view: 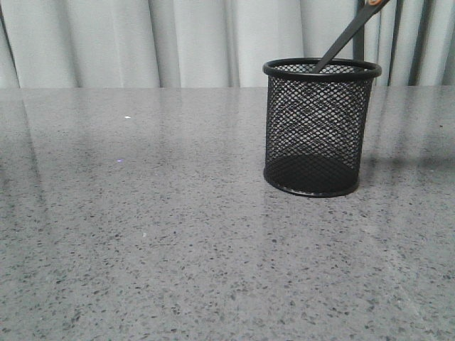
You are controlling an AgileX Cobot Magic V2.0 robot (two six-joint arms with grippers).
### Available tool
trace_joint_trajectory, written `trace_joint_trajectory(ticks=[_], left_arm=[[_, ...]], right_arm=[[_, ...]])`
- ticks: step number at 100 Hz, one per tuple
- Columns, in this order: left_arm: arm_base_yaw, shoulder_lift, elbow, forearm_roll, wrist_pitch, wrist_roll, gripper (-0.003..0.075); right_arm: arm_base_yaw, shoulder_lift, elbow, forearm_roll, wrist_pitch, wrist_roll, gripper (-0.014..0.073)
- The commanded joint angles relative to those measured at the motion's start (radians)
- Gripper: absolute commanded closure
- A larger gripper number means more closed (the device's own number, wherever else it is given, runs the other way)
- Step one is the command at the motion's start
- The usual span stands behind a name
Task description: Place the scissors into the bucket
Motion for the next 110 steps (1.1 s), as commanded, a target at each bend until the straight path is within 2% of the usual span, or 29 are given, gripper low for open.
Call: trace_joint_trajectory(ticks=[1, 76, 83, 102, 110], left_arm=[[0.003, -0.017, -0.03, -0.021, -0.077, -0.012, 0.0281], [0.003, -0.013, -0.03, -0.021, -0.082, -0.012, 0.0281], [0.003, -0.013, -0.03, -0.021, -0.082, -0.012, 0.0281], [0.003, -0.013, -0.03, -0.021, -0.084, -0.012, 0.0281], [0.003, -0.013, -0.03, -0.021, -0.084, -0.012, 0.0281]], right_arm=[[0.006, -0.004, -0.034, 0.029, 0.031, -0.003, 0.0657], [0.032, 0.079, -0.034, 0.025, 0.03, -0.021, 0.0653], [0.032, 0.079, -0.034, 0.025, 0.03, -0.021, 0.0611], [0.032, 0.079, -0.034, 0.025, 0.03, -0.021, 0.0416], [0.032, 0.079, -0.034, 0.025, 0.027, -0.021, 0.0386]])
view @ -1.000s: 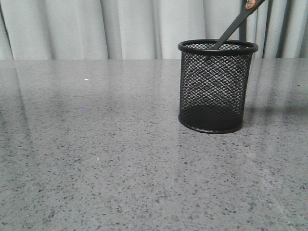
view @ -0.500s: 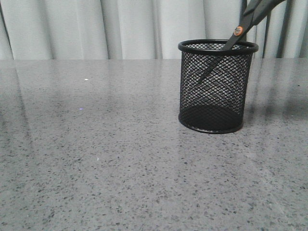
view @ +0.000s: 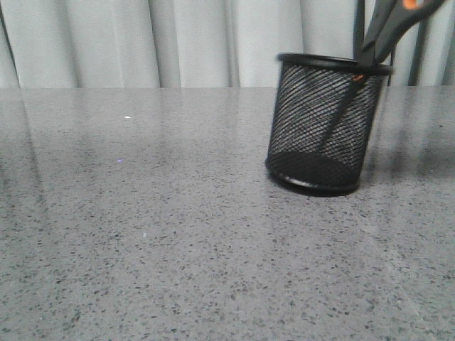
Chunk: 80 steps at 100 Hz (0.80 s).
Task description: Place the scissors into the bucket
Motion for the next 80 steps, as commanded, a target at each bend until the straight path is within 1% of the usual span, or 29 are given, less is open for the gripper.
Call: trace_joint_trajectory(ticks=[1, 16, 29, 48, 62, 70, 77, 80], left_arm=[[0.003, -0.013, -0.03, -0.019, -0.079, -0.012, 0.0281], [0.003, -0.013, -0.03, -0.019, -0.079, -0.012, 0.0281], [0.003, -0.013, -0.03, -0.019, -0.079, -0.012, 0.0281], [0.003, -0.013, -0.03, -0.017, -0.07, -0.012, 0.0281], [0.003, -0.013, -0.03, -0.017, -0.051, -0.012, 0.0281], [0.003, -0.013, -0.03, -0.017, -0.051, -0.012, 0.0282], [0.003, -0.013, -0.03, -0.017, -0.051, -0.014, 0.0314], [0.003, -0.013, -0.03, -0.019, -0.049, -0.017, 0.0356]], right_arm=[[0.0, -0.024, -0.034, 0.027, 0.031, -0.012, 0.0385], [0.0, -0.026, -0.034, 0.027, 0.016, -0.012, 0.0386], [-0.002, -0.028, -0.055, -0.004, -0.004, -0.012, 0.0386], [-0.002, -0.028, -0.184, -0.04, -0.006, -0.003, 0.0386], [-0.002, -0.03, -0.281, -0.04, -0.017, 0.0, 0.0386], [-0.002, -0.044, -0.306, -0.036, -0.051, 0.0, 0.0391], [-0.002, -0.066, -0.306, -0.034, -0.098, 0.0, 0.0425], [-0.002, -0.078, -0.306, -0.034, -0.116, 0.0, 0.0454]])
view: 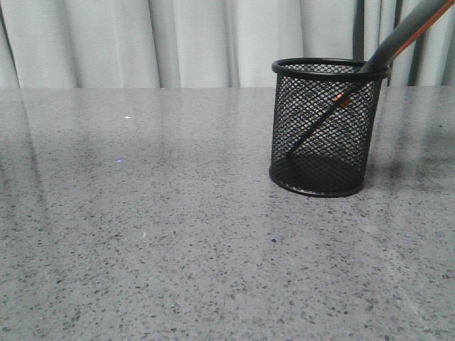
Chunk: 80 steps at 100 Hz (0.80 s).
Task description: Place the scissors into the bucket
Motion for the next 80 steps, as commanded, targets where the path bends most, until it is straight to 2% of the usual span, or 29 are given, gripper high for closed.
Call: trace_joint_trajectory(ticks=[1, 6, 12, 18, 36, 48, 60, 80], left_arm=[[0.003, -0.013, -0.03, -0.019, -0.058, -0.019, 0.0366], [0.003, -0.013, -0.03, -0.019, -0.057, -0.026, 0.0459], [0.003, -0.013, -0.03, -0.023, -0.057, -0.05, 0.0607], [0.003, -0.013, -0.03, -0.029, -0.057, -0.074, 0.0745], [0.003, -0.027, -0.007, -0.034, -0.122, -0.202, 0.0741], [0.003, -0.092, 0.085, -0.046, -0.246, -0.23, 0.0741], [0.003, -0.232, 0.28, -0.078, -0.478, -0.23, 0.0741], [0.003, -0.503, 0.765, -0.085, -0.812, -0.23, 0.0741]], right_arm=[[-0.002, -0.056, -0.035, 0.021, -0.102, 0.0, 0.0472], [-0.002, -0.082, -0.029, 0.021, -0.13, 0.0, 0.0549], [-0.002, -0.116, -0.008, 0.028, -0.186, 0.0, 0.0662], [-0.002, -0.16, 0.043, 0.036, -0.262, 0.0, 0.0653], [-0.002, -0.312, 0.258, 0.036, -0.527, 0.0, 0.0648], [-0.002, -0.423, 0.44, 0.036, -0.7, -0.002, 0.0648], [-0.002, -0.535, 0.63, 0.036, -0.865, -0.002, 0.0648], [-0.002, -0.718, 0.922, 0.036, -1.024, -0.002, 0.0648]])
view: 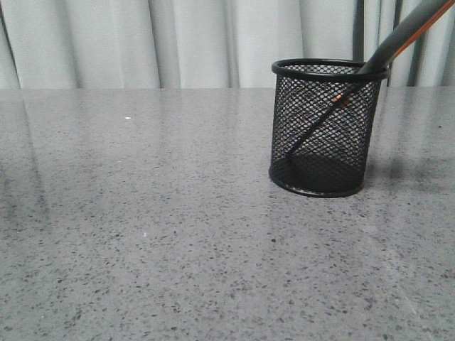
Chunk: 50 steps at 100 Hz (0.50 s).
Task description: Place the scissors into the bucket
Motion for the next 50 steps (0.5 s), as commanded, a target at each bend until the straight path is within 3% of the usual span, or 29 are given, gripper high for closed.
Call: trace_joint_trajectory(ticks=[1, 20, 50], left_arm=[[0.003, -0.127, 0.161, -0.028, -0.216, -0.014, 0.0741], [0.003, -0.447, 0.558, -0.185, -0.412, -0.014, 0.0741], [0.003, -0.779, 0.772, -0.192, -0.429, -0.014, 0.0741]], right_arm=[[-0.002, -0.082, 0.085, 0.02, -0.156, -0.002, 0.0648], [-0.002, -0.292, 0.279, 0.02, -0.204, -0.002, 0.0648], [-0.002, -0.503, 0.447, 0.02, -0.202, -0.002, 0.0648]])
